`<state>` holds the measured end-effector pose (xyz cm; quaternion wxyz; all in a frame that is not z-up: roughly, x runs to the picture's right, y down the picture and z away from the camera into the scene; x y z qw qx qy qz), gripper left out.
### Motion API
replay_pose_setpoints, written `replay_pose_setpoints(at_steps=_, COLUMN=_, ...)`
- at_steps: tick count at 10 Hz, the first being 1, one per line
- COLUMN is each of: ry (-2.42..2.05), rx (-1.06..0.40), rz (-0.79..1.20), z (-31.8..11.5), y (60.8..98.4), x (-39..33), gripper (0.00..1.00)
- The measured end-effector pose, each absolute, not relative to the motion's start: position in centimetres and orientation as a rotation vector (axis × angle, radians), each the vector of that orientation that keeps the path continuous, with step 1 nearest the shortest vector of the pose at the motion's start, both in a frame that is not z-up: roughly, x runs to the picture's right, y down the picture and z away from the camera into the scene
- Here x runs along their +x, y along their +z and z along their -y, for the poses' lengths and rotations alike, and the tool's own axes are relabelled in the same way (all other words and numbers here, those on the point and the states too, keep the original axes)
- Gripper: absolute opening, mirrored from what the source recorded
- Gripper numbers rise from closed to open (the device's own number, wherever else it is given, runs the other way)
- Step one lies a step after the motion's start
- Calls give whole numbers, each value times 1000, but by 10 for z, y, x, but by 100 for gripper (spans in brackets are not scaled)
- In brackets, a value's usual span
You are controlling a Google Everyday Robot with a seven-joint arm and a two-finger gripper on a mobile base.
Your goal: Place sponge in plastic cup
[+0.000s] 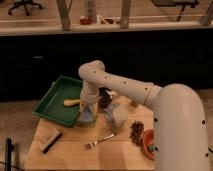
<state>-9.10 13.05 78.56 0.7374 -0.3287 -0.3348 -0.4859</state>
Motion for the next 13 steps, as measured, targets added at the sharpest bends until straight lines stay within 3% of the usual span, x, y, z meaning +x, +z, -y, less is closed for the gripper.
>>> replay_pose_setpoints(at_steps=13, ry=-1072, rx=-704, rz=727, z=-117, y=784, x=-88, gripper=80)
